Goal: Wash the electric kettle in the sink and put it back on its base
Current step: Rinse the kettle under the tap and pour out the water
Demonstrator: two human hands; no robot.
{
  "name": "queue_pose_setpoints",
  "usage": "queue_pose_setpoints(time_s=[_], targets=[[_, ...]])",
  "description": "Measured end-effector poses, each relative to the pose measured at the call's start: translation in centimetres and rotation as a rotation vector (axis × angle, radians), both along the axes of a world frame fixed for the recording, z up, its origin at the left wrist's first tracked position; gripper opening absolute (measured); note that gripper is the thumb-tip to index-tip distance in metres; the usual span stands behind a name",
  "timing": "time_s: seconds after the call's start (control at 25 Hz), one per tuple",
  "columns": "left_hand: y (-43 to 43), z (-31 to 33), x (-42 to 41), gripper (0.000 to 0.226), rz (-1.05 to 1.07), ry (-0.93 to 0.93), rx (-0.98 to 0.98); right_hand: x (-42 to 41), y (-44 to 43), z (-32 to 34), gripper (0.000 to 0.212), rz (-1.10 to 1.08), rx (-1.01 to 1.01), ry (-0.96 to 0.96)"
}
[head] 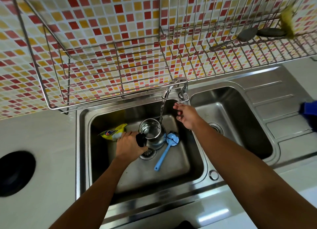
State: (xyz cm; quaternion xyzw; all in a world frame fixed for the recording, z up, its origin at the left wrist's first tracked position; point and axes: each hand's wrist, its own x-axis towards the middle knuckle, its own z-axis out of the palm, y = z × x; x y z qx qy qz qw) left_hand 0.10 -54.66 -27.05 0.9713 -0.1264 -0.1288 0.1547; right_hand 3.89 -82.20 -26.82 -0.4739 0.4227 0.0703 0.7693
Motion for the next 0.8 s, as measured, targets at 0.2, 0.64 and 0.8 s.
queue_pose_setpoints(time_s=[0.2,0.64,0.8], targets=[[-1.9,-0.1,0.1,0.052,-0.030,0.005,-0.046,-0.5,-1.8,1.5,0.021,-0.051,0.070,-0.088],[-2.1,1.4,1.2,0.064,0.077,0.079,-0.218,-3.5,-1.2,3.0,0.026,-0.098,-0.126,-0.180],[0.7,0.2,0.6,0.045,0.416,0.227,-0.659,-6.2,4.1,2.4,0.028,0.239,-0.636,-0.174]])
